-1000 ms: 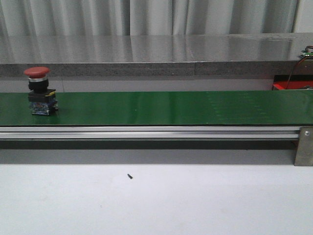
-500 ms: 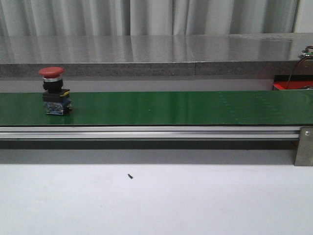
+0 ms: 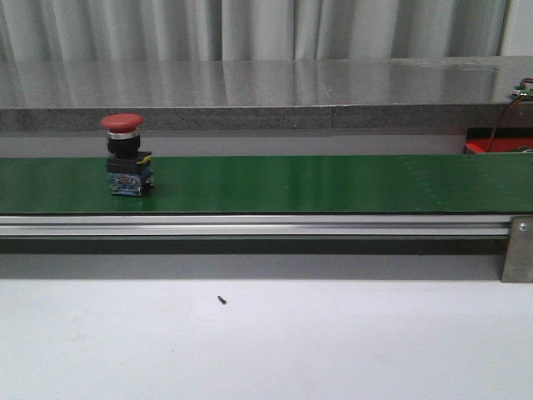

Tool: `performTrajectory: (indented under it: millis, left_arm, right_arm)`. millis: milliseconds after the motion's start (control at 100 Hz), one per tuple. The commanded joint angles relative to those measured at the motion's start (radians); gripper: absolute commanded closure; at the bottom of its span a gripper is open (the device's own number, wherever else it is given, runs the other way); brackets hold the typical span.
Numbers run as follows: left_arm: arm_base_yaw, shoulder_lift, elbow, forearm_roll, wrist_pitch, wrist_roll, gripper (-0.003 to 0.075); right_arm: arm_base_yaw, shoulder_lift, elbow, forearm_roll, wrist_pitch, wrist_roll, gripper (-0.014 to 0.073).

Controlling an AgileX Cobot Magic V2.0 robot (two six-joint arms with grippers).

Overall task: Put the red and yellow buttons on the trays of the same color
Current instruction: 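Lower the left gripper onto a yellow button and grasp it, then set the yellow button on the belt and open the left gripper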

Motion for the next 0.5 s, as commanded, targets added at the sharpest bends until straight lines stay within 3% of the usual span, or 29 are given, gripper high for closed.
performTrajectory:
  millis: [0,150,490]
  left_arm:
    - [-0.008,-0.125,-0.032,-0.016,0.029,-0.012,0.0569]
    - [-0.056,-0.211,-0.032,-0.018,0.118,-0.010,0.0569]
    - [-0.286,-0.247,0.005,-0.018,0.197,0.008,0.0569]
  right_arm:
    - [-0.001,0.000,-0.025,0.009,-0.057,-0.008,0.0662]
    - [-0.001,0.000,-0.025,0.009,-0.057,-0.008,0.0662]
    - [-0.001,0.000,-0.025,0.009,-0.057,-0.008,0.0662]
